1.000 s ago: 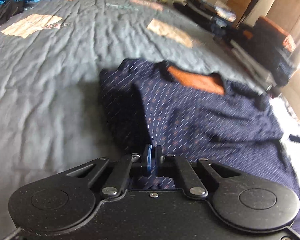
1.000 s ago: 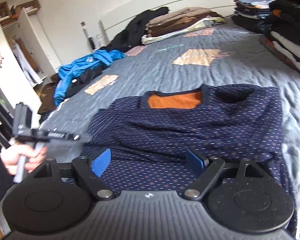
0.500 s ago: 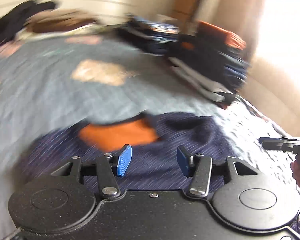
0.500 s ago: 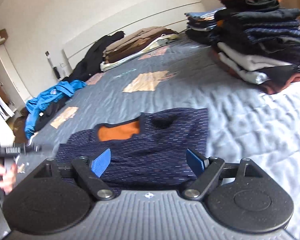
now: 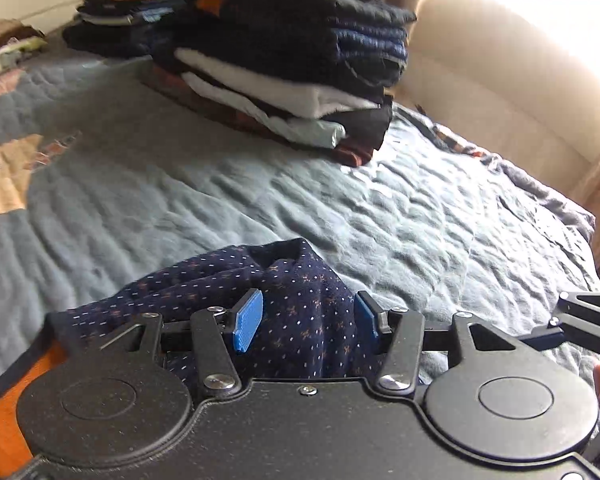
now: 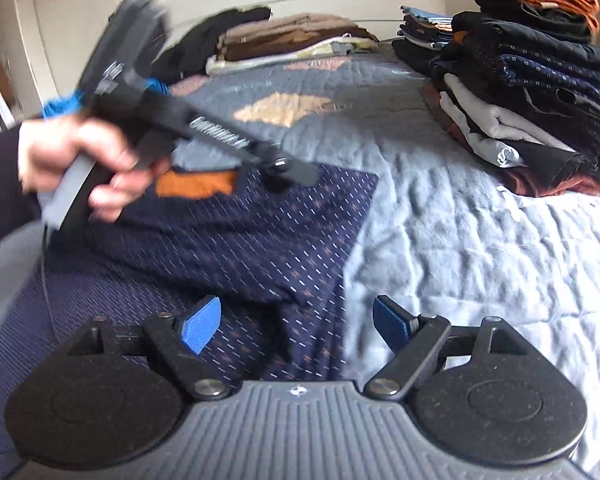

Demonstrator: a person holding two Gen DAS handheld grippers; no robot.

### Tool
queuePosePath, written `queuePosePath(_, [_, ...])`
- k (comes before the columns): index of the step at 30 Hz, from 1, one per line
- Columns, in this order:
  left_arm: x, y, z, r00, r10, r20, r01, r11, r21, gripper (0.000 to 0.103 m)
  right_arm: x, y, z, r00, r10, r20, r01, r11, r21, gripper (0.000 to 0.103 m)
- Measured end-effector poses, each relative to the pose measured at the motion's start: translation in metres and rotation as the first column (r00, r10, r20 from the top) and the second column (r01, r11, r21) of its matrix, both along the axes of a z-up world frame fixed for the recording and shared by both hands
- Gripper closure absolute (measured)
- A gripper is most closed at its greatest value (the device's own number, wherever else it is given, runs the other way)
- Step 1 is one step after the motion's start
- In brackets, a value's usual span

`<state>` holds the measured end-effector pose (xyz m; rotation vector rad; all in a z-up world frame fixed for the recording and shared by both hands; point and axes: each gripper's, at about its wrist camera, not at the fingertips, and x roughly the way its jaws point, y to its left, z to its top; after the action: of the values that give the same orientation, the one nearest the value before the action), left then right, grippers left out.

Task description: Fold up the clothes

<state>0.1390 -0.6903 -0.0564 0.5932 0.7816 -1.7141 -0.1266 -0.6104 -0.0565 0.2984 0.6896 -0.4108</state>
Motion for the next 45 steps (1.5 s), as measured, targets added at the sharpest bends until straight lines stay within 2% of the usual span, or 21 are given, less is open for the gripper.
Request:
queuePosePath(3, [0.0,-0.011,-0.006,1.0,-0.004,-0.015,0.004,1.0,0.01,0.052,0.003,0.002,-0.005,1.0,0.012,-0.017,-0.013,1.0,-0.016,0.02])
queuePosePath(4, [0.0,-0.014,-0.007,1.0,-0.007,-0.023,0.007,1.0,0.009,0.056,0.003,0.002,-0.006,1.0,0.013,-0.019,-0.014,1.0,-0.019,0.02])
queuePosePath(5, [-0.001,-0.017,-0.007,0.999,-0.011,-0.031,0.011,1.0,0.009,0.078,0.003,0.002,-0.006,1.0,0.015,-0.019,-0.016,1.0,-0.02,0.02])
queuePosePath(6, [-0.003,-0.02,-0.009,1.0,-0.023,-0.018,0.023,1.0,0.017,0.09,0.003,0.002,-0.006,1.0,0.019,-0.017,-0.02,1.0,-0.02,0.02])
queuePosePath(7, [-0.007,-0.022,-0.01,0.999,-0.036,0.004,0.036,0.999,0.025,0.096,0.003,0.002,-0.006,1.0,0.022,-0.015,-0.022,1.0,-0.02,0.02])
queuePosePath(10, [-0.008,-0.024,0.0,0.999,-0.033,0.033,0.034,0.999,-0.029,0.098,0.0,0.0,-0.006,1.0,0.012,-0.008,-0.012,1.0,-0.015,0.02])
queuePosePath(13, [0.004,-0.03,0.017,0.998,0.047,0.031,-0.043,0.992,-0.118,0.099,-0.004,-0.004,-0.004,1.0,-0.011,0.002,0.011,1.0,-0.01,0.02])
queuePosePath(14, [0.006,-0.034,0.018,0.996,0.065,0.052,-0.058,0.99,-0.126,0.099,-0.005,-0.005,-0.004,1.0,-0.019,0.006,0.019,1.0,-0.009,0.02])
queuePosePath(15, [0.006,-0.039,0.015,0.994,0.072,0.079,-0.062,0.992,-0.114,0.098,-0.006,-0.006,-0.003,1.0,-0.027,0.01,0.027,1.0,-0.008,0.02])
queuePosePath(18, [0.0,-0.048,0.002,0.992,0.049,0.112,-0.048,0.999,-0.016,0.094,-0.007,-0.006,-0.002,0.999,-0.033,0.019,0.033,0.999,-0.003,0.02])
queuePosePath(20, [-0.005,-0.041,0.005,0.991,0.047,0.127,-0.042,0.998,-0.04,0.088,-0.007,-0.006,-0.003,0.999,-0.039,0.017,0.039,0.999,-0.009,0.02])
queuePosePath(26, [-0.005,0.014,0.047,0.989,0.114,0.097,-0.098,0.982,-0.163,0.059,-0.004,-0.008,-0.007,0.998,-0.065,0.004,0.065,0.997,-0.043,0.02])
queuePosePath(28, [-0.019,0.042,0.048,0.982,0.134,0.134,-0.106,0.974,-0.201,0.058,-0.004,-0.01,-0.007,0.996,-0.09,0.01,0.09,0.993,-0.072,0.02])
queuePosePath(31, [-0.044,0.086,0.048,0.966,0.168,0.195,-0.115,0.959,-0.258,0.058,-0.007,-0.015,-0.006,0.996,-0.092,0.021,0.093,0.993,-0.066,0.02])
queuePosePath(33, [-0.06,0.111,0.037,0.957,0.24,0.162,-0.192,0.945,-0.265,0.058,-0.014,-0.019,-0.004,0.995,-0.1,0.025,0.101,0.994,-0.052,0.02])
queuePosePath(35, [-0.071,0.128,0.018,0.953,0.299,0.05,-0.28,0.933,-0.227,0.058,-0.023,-0.027,0.001,0.991,-0.126,0.043,0.127,0.991,-0.032,0.02])
queuePosePath(38, [-0.092,0.139,-0.009,0.93,0.365,-0.043,-0.367,0.912,-0.183,0.06,-0.044,-0.044,0.012,0.976,-0.197,0.095,0.196,0.98,0.017,0.02])
queuePosePath(45, [-0.095,0.116,-0.028,0.872,0.464,-0.158,-0.484,0.865,-0.134,0.062,-0.069,-0.058,0.024,0.952,-0.252,0.172,0.238,0.966,0.097,0.02])
